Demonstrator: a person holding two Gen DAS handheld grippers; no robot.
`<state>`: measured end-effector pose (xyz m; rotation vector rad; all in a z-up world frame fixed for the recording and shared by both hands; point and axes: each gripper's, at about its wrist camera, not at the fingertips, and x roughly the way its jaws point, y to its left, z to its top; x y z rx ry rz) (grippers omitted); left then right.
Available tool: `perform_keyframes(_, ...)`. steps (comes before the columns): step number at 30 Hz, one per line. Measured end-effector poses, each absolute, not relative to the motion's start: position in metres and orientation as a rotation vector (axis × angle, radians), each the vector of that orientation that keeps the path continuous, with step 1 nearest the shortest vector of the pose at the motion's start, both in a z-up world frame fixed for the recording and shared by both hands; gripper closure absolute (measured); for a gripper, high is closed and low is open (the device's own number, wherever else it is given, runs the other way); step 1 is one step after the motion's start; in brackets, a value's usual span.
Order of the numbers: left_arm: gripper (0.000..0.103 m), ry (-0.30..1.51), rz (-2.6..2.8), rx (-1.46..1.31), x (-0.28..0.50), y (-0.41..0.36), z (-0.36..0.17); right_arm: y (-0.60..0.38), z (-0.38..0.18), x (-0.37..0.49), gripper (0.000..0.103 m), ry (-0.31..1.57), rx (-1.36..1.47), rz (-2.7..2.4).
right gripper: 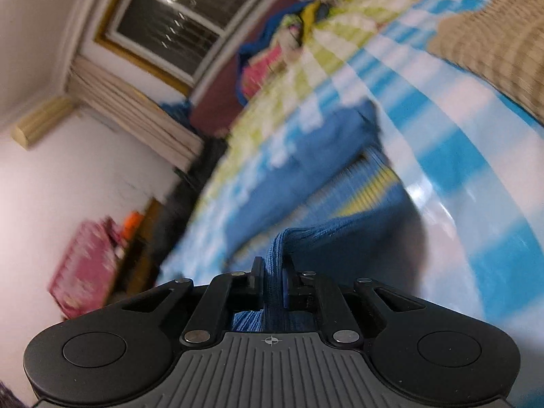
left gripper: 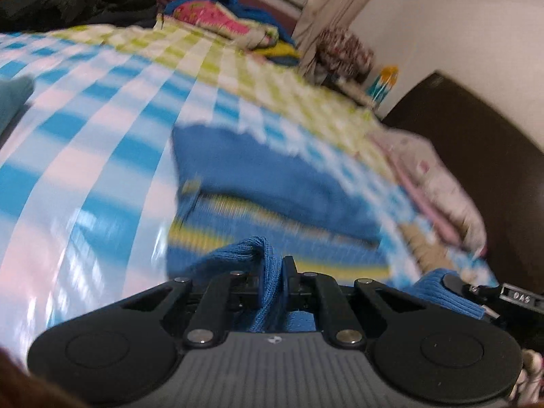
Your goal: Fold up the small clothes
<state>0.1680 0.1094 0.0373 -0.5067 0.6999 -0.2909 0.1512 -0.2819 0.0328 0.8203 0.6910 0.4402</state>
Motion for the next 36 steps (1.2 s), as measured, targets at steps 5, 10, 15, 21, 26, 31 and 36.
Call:
perform_keyframes(5,0.088,0.626,-0.297,-0.521,0.227,0.116,0.056,-0.281,0.053,0.204,0.093,0.598,0.874,0.455)
perform_keyframes(10,0.088,0.618,-0.228,-0.547,0.289,0.122,0.047,-0.281,0.044,0.273,0.093,0.580,0.948,0.386)
perform_keyframes(15,0.088,0.650,-0.137,-0.572,0.327,0.132,0.020,-0.277,0.014,0.336,0.093,0.634,0.956,0.280)
perform_keyframes(21,0.083,0.619,-0.127,-0.441,0.305,0.130,0.017,-0.270,-0.013,0.362,0.093,0.696,0.935,0.212)
perform_keyframes(26,0.059,0.570,-0.132,-0.304,0.274,0.124,0.024,-0.266,-0.015,0.364,0.092,0.699,0.890,0.188)
perform_keyframes(31,0.041,0.485,-0.131,-0.215,0.240,0.122,0.032,-0.260,-0.008,0.358,0.092,0.688,0.857,0.193)
perform_keyframes(36,0.028,0.471,-0.185,-0.121,0.216,0.111,0.030,-0.251,0.002,0.354,0.092,0.681,0.787,0.202)
